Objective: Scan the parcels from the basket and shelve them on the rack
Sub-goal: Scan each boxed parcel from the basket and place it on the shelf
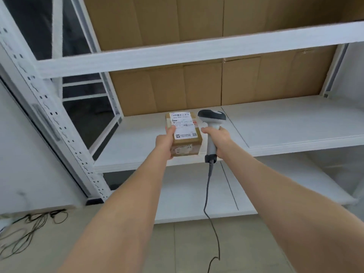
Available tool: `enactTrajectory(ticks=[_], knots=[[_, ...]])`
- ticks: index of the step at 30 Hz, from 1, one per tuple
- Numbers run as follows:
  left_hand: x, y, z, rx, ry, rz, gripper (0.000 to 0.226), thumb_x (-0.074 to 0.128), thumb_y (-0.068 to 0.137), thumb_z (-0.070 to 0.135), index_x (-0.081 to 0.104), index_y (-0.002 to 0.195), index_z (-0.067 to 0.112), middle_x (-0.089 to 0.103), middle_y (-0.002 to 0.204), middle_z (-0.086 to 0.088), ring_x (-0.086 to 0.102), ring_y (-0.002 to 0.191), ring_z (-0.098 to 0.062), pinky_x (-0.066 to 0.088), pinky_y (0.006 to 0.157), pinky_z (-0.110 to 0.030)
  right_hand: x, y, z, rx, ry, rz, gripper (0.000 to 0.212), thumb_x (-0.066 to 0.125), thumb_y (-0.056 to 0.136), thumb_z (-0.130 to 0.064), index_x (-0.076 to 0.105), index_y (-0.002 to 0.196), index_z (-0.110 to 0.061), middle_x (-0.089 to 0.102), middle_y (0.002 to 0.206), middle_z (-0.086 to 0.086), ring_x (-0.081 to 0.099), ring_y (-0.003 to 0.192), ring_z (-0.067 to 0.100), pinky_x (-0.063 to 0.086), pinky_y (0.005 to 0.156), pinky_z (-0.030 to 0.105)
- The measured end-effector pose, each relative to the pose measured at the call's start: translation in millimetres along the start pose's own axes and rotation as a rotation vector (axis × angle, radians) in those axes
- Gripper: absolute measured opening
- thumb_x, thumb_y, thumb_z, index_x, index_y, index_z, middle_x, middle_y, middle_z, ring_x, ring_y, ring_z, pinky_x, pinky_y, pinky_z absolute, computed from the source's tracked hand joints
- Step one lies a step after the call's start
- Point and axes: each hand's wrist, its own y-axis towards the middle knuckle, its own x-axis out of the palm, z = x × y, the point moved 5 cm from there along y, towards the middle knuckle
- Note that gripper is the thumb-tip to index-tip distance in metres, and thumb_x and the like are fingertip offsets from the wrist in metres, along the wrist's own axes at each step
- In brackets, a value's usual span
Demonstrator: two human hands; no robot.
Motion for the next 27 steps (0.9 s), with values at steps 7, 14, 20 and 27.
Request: enactTrajectory(ticks=[7, 14, 20, 27], knots=[[-116, 87, 31, -0.042, 0.036, 0.152, 0.046, 0.053, 0.088, 0.058, 0.054, 0.105, 0.016, 0.064, 0.091, -0.009, 0.061, 0.088, -0.027, 0.051, 0.087, -0.044, 160, 53, 10, 0.069, 0.117, -0.162, 0.022, 0.071, 0.083, -0.014, 0.057, 0.099, -0.011, 0.066, 0.089, 0.008, 0.065, 0.072, 0.022, 0.054, 0.053, 0.030], [-181, 155, 43, -0.097, 0.084, 0.223, 0.037, 0.048, 0.093, 0.051, 0.052, 0.103, 0.015, 0.060, 0.090, -0.009, 0.056, 0.080, -0.026, 0.049, 0.083, -0.044, 265, 94, 26, 0.152, 0.160, -0.243, 0.018, 0.070, 0.085, -0.011, 0.056, 0.098, -0.014, 0.069, 0.103, 0.016, 0.068, 0.091, 0.033, 0.057, 0.080, 0.056], [-198, 202, 36, -0.101, 0.059, 0.277, 0.027, 0.050, 0.096, 0.041, 0.049, 0.085, 0.015, 0.051, 0.077, -0.005, 0.050, 0.070, -0.023, 0.043, 0.068, -0.037, 302, 124, 40, 0.166, 0.162, -0.241, 0.029, 0.068, 0.087, -0.008, 0.056, 0.113, -0.009, 0.066, 0.109, 0.016, 0.066, 0.096, 0.032, 0.055, 0.087, 0.052], [-199, 235, 26, -0.045, 0.123, 0.341, 0.010, 0.045, 0.099, 0.022, 0.055, 0.098, 0.019, 0.057, 0.089, -0.006, 0.051, 0.066, -0.020, 0.044, 0.060, -0.033, 311, 146, 53, 0.182, 0.121, -0.239, 0.016, 0.068, 0.087, -0.009, 0.057, 0.098, -0.013, 0.065, 0.103, 0.013, 0.064, 0.088, 0.028, 0.054, 0.090, 0.047]])
